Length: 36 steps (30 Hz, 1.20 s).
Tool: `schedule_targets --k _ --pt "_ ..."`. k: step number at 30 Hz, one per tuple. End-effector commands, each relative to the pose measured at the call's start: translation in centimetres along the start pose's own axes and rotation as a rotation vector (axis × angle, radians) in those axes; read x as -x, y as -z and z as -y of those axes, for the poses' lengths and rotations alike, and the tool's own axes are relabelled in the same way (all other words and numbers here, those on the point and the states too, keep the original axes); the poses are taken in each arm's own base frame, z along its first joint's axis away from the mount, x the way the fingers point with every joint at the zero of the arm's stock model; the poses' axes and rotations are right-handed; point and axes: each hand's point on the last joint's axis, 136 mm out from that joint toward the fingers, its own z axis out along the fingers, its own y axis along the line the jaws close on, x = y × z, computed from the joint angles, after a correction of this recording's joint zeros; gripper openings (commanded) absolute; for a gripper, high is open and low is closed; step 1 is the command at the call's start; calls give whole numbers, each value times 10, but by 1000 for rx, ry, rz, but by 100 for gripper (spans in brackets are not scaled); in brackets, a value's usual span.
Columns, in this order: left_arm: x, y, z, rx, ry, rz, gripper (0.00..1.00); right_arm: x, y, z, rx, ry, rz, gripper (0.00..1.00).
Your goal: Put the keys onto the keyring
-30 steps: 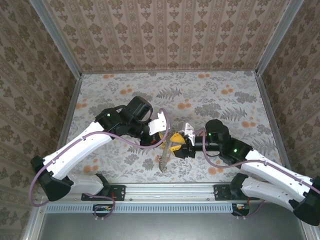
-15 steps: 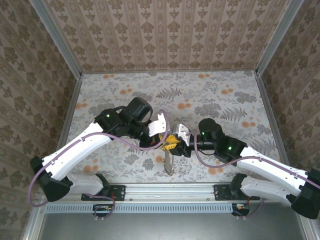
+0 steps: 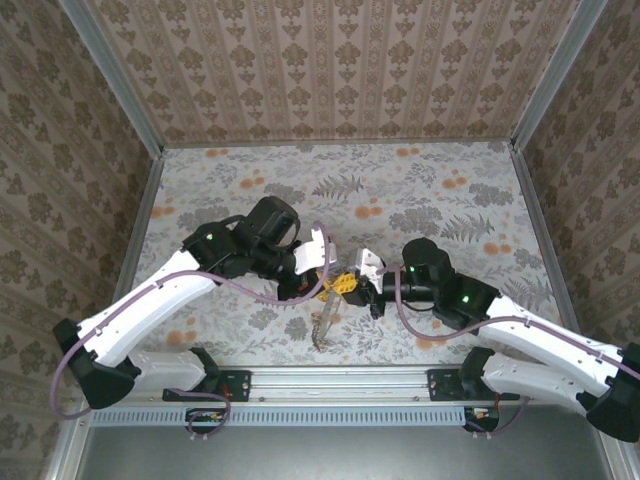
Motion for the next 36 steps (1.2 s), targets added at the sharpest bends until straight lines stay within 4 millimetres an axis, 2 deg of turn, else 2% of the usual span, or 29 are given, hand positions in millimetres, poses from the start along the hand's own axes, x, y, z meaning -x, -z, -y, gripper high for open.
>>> schedule_targets --k 1,7,16,21,36 --pt "27 6 8 -46 -8 164 10 41 12 -10 34 16 187 0" --pt "38 3 14 -91 -3 254 11 53 14 -14 65 -12 263 0" --pt "35 1 13 -77 4 291 13 65 29 -16 64 -34 360 0" --pt "35 1 13 -78 5 301 17 68 32 -17 80 -37 377 0" --pt "38 5 23 -127 7 376 18 80 44 -11 76 -59 459 0"
